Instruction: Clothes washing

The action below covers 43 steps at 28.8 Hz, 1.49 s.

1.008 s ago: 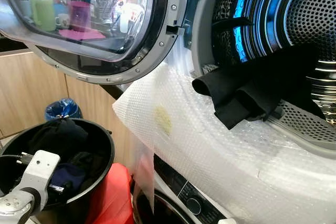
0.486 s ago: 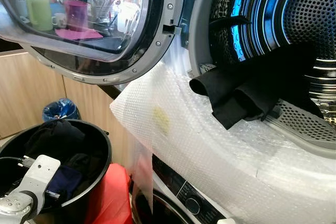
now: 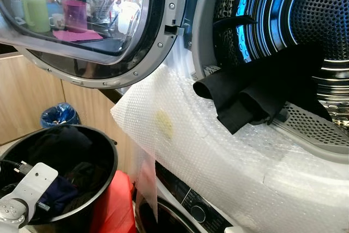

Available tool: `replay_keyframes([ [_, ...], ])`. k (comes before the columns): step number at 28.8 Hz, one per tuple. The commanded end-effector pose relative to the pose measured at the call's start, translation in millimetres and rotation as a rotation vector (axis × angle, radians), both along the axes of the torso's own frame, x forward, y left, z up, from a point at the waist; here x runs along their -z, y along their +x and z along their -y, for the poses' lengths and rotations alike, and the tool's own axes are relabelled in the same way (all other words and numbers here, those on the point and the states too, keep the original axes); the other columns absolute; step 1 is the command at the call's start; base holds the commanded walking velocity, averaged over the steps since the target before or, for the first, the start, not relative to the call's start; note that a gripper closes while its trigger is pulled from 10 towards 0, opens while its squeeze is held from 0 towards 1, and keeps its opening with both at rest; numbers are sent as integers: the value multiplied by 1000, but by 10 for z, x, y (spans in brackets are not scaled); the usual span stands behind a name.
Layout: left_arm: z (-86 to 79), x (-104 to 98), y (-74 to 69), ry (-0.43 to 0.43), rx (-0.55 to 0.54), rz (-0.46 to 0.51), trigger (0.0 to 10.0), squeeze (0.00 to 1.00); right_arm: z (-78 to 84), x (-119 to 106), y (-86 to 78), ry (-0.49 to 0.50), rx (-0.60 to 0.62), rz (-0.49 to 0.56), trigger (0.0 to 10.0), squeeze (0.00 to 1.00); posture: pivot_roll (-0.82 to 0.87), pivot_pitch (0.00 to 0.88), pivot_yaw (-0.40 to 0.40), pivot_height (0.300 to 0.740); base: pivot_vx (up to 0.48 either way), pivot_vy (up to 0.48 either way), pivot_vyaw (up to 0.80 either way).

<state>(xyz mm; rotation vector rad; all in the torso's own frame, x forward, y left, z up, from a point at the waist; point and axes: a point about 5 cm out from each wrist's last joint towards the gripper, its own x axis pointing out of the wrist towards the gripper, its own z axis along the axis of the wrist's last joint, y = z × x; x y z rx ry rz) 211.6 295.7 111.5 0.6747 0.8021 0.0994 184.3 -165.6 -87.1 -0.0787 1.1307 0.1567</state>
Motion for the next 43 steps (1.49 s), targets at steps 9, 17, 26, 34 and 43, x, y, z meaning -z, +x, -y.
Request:
replay_keyframes([
  [9, 26, 300, -103, -44, -24, -83, 10000, 0, 135, -14, 7, -45, -1, -4, 10000, 0, 250, 37, -209, 740, 0, 0, 0],
  [17, 43, 461, -44, -149, -72, -51, 10000, 0, 257, -24, -4, -75, -7, -8, 10000, 0, 214, 47, -237, 740, 0, 0, 0],
  [26, -63, 482, 62, -181, -133, 11, 10000, 0, 314, -37, 4, -90, -19, -8, 10000, 0, 200, 37, -255, 740, 0, 0, 0],
  [34, -19, 415, 264, -361, -171, 112, 10000, 0, 328, -53, 32, -97, -38, -3, 10000, 0, 189, 21, -268, 740, 0, 0, 0],
  [43, -69, 355, 293, -331, 7, -7, 10000, 0, 337, -59, 41, -103, -47, -4, 10000, 0, 191, 22, -266, 740, 0, 0, 0],
])
